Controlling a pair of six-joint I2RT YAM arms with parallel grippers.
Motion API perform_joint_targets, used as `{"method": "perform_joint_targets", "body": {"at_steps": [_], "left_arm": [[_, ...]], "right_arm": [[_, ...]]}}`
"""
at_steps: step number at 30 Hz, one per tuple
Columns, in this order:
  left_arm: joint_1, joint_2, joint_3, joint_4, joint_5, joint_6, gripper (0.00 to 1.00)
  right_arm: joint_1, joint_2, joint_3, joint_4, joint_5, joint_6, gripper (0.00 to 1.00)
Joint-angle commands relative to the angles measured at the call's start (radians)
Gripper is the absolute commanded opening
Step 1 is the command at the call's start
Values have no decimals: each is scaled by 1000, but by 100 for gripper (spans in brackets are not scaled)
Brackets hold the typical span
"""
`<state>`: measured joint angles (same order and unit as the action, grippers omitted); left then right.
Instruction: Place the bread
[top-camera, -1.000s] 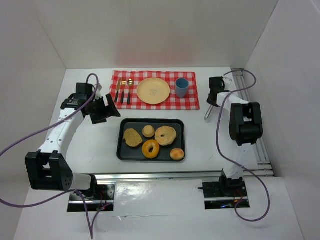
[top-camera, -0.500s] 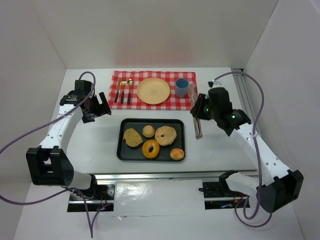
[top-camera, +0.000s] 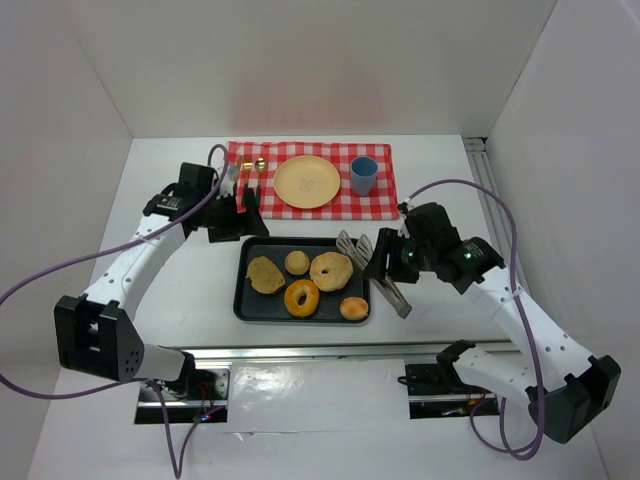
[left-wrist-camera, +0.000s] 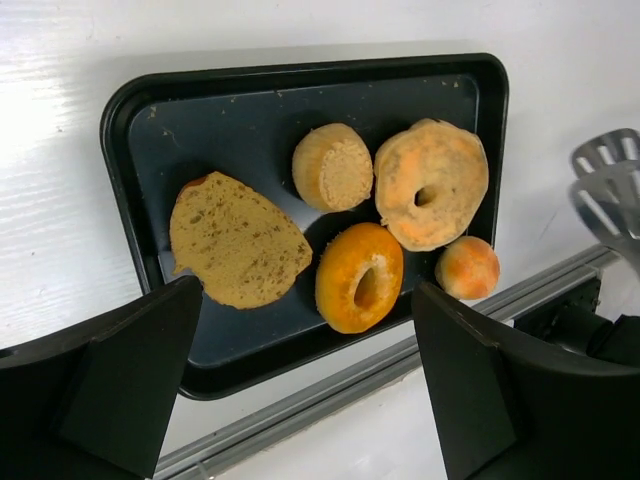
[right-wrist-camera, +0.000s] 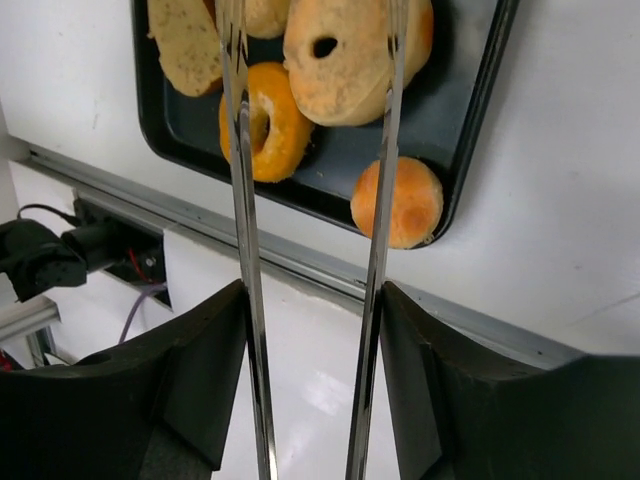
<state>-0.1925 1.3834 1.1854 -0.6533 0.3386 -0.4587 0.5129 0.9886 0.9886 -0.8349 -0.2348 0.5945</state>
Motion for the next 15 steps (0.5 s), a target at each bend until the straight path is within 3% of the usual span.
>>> {"method": "perform_joint_targets", "body": {"at_steps": [1,15], "left_arm": [[5,-73,11,34,43,43,100],[5,-98,42,-5,5,43,100]], "right_arm": [[13,21,7,-56,5,18,61],[32,107,28,-90,17,60,63]]}}
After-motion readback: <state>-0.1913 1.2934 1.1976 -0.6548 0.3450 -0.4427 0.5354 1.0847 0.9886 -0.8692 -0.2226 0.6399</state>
